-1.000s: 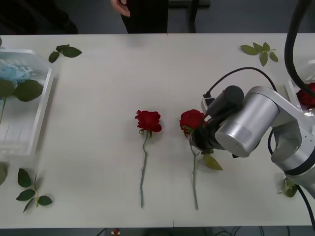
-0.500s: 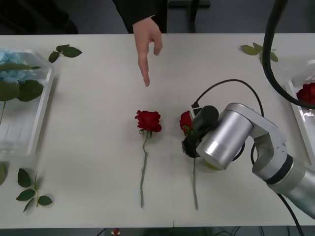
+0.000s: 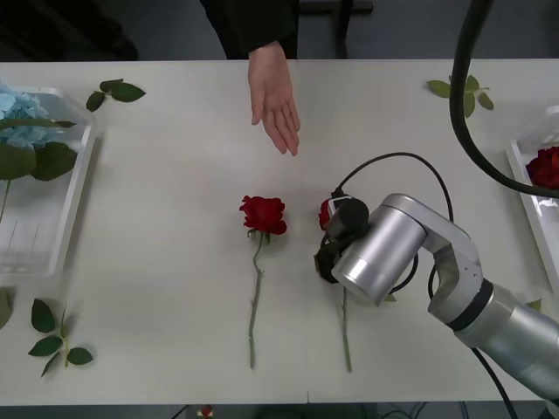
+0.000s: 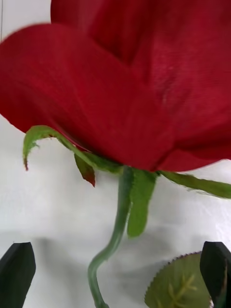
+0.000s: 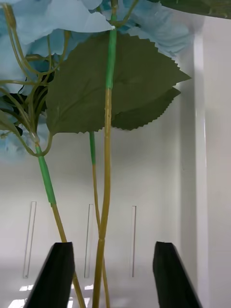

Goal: Place the red flowers into the right box and the blue flowers into the left box. If a person shows an open palm, hand one flower to the person first, then continue sorting.

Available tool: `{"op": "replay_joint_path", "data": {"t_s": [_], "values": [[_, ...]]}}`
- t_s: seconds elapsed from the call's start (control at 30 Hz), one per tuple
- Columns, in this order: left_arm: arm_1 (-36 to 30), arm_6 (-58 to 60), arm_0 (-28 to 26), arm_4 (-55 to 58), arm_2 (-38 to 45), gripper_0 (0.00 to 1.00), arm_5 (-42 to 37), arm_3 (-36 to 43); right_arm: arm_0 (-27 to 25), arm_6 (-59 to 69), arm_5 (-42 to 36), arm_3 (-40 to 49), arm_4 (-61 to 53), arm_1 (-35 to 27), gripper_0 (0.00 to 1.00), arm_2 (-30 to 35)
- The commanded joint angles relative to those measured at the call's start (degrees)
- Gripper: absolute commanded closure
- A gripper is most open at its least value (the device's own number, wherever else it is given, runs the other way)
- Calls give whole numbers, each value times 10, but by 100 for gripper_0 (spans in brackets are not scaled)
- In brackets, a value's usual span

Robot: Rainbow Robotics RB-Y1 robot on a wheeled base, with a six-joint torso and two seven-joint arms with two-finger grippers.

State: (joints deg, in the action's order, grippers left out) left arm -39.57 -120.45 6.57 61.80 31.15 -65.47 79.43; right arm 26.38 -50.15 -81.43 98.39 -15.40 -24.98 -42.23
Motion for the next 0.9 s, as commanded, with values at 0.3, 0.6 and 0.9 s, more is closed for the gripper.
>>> {"op": "replay_joint_path", "data": {"t_s": [0.3,0.6,0.9], "values": [[-23,-43,-5,16,15,13,-2,12,3,35,16,-10,9,12,100,-13],[-23,-48,-5,17,16,4,-3,12,3,35,15,50,22,-7,100,-1],[-23,-48,-5,17,16,0,-3,12,3,23,35,190,33,-63,100,61]]}}
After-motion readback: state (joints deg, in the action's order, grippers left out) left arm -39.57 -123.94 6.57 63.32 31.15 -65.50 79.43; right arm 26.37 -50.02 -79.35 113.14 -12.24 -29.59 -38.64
